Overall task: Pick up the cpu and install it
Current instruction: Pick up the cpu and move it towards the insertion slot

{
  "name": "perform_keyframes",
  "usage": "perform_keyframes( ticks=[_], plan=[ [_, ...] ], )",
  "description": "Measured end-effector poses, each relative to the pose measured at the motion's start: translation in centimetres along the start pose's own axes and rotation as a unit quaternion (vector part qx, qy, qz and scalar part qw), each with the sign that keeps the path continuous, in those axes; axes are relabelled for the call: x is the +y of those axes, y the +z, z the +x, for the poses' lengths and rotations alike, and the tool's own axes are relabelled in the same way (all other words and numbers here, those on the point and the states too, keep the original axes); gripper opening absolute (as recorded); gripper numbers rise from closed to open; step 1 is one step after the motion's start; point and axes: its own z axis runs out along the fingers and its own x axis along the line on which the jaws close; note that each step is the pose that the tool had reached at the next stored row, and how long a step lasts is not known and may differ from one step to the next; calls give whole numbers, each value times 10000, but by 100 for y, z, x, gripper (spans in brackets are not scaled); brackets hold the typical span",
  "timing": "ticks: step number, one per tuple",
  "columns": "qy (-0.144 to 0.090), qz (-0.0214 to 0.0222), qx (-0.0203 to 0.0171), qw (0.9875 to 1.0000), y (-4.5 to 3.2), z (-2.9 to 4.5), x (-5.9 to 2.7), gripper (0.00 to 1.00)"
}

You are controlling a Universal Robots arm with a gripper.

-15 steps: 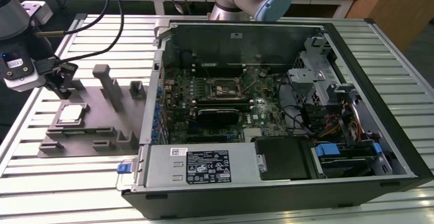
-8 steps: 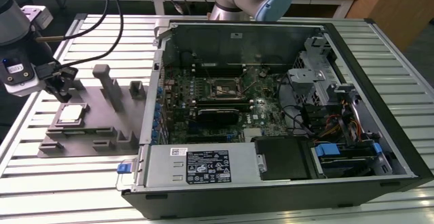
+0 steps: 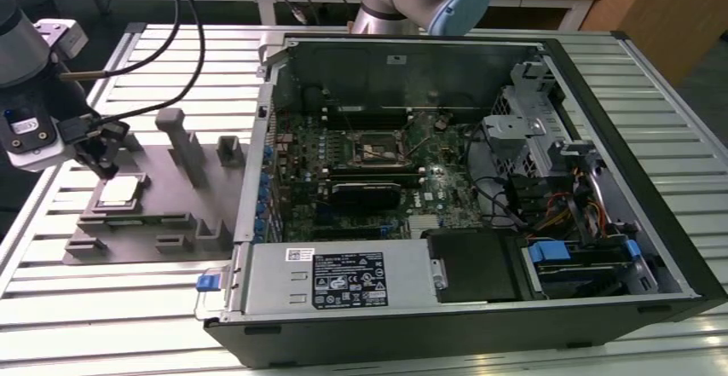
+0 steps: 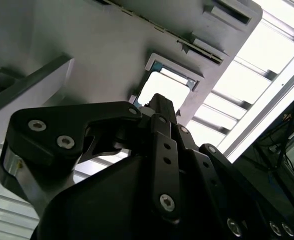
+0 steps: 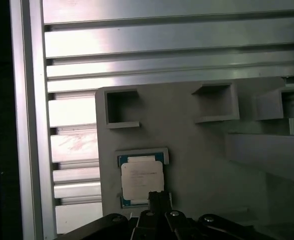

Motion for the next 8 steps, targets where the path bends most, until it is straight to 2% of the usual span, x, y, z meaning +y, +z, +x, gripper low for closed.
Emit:
perform_keyframes(
  ticks=[8],
  plan=[
    [0,1,1,10000,115,40,-20,11]
  ],
)
